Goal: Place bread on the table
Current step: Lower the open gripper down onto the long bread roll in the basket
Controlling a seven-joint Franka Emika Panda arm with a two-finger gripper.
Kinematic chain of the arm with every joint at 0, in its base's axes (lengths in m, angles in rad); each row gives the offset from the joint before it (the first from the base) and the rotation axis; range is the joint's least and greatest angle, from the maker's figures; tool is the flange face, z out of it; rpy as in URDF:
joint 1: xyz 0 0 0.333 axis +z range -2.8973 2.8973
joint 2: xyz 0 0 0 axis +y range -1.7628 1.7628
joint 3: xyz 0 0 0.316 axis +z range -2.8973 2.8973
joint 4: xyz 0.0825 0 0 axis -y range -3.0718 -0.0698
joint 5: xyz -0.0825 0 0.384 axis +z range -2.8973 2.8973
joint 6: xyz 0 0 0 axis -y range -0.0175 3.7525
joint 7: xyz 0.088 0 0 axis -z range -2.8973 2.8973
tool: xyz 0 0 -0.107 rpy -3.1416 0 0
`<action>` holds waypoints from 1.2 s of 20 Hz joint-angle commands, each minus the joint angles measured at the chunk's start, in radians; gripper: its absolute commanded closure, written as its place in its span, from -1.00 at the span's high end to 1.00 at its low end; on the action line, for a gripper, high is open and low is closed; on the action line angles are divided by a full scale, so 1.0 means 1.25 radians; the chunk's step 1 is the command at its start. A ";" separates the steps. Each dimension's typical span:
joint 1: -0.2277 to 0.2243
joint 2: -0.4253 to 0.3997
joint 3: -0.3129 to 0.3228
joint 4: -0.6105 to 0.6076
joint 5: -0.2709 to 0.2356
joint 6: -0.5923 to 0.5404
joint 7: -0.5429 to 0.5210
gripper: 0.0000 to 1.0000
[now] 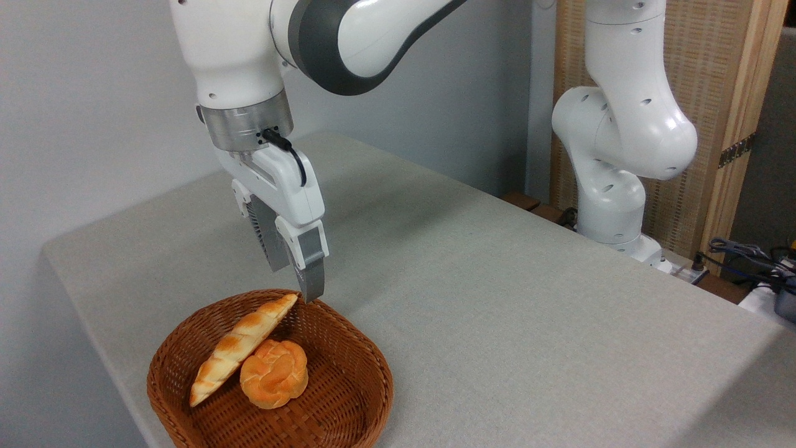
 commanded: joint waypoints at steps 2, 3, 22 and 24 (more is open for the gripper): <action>-0.003 -0.003 0.005 0.003 0.014 -0.004 -0.012 1.00; -0.003 -0.003 0.006 0.002 0.014 -0.003 -0.011 1.00; -0.021 0.097 -0.004 -0.006 0.003 0.237 -0.014 1.00; -0.026 0.110 -0.006 -0.006 0.004 0.247 -0.013 1.00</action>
